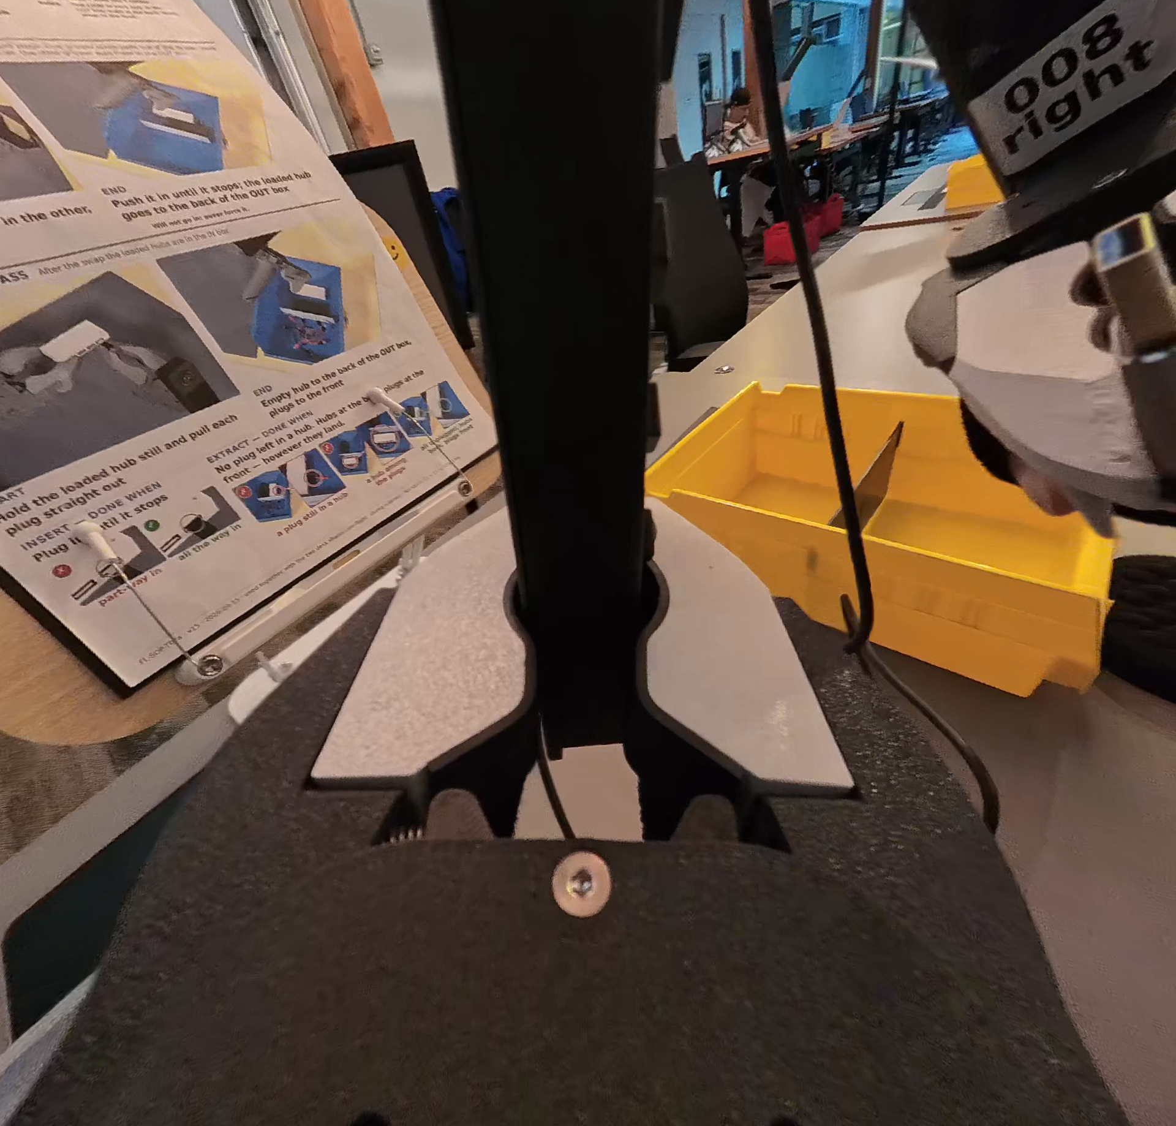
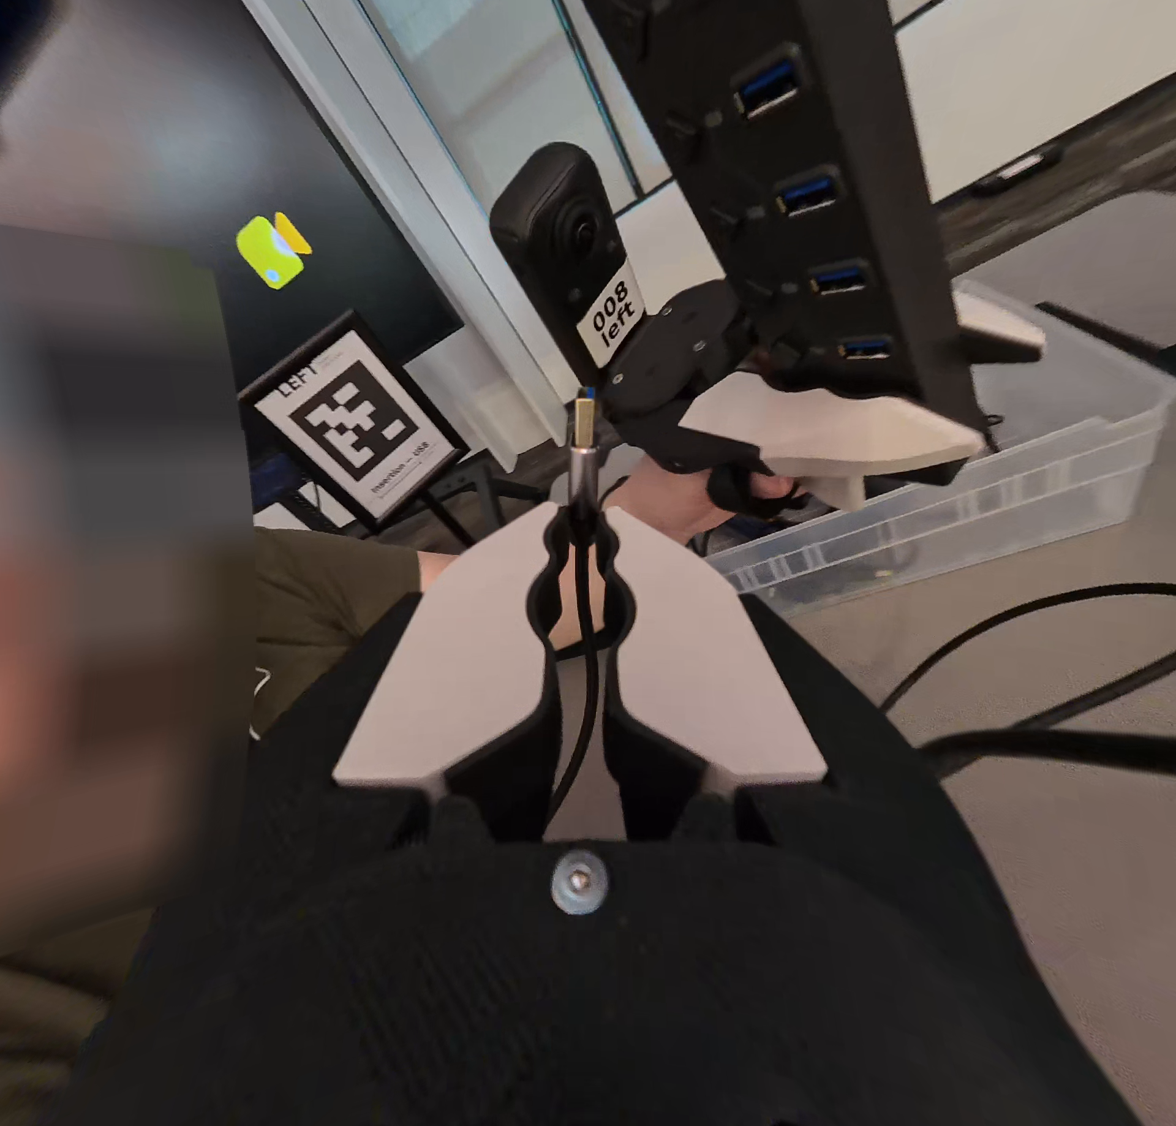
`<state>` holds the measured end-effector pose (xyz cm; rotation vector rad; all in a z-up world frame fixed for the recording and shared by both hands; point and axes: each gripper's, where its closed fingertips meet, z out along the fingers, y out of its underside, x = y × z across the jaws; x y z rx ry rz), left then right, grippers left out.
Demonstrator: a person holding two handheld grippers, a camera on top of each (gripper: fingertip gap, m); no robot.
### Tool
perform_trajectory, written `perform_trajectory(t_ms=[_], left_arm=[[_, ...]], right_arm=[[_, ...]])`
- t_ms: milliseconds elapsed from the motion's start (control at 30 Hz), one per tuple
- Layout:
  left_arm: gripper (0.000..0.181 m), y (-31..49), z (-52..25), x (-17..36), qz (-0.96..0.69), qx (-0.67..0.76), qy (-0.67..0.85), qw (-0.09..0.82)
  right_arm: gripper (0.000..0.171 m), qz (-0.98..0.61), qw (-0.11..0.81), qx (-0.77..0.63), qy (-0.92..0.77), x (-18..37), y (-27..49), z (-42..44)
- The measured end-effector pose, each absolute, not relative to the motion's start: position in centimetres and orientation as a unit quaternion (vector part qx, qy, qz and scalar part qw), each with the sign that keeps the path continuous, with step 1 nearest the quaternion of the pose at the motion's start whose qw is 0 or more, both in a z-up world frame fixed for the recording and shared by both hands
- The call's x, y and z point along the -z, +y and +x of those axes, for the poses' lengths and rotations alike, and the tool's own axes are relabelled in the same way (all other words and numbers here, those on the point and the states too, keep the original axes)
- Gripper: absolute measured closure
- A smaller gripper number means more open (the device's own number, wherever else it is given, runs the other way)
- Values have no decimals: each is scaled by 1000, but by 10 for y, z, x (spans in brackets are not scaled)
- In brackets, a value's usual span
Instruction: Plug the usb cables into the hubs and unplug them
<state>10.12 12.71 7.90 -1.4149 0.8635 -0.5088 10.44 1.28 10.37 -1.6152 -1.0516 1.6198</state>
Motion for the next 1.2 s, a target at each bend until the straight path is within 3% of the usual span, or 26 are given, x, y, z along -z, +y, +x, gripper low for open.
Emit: perform_trajectory(t_ms=[733,1200], left_arm=[[155,138,101,-66,-640,151,366,658],[155,134,103,-69,-641,147,371,656]], right_arm=[[163,-631,174,-689,-312,-91,16,116],[163,-636,166,-694,-294,-83,28,118]])
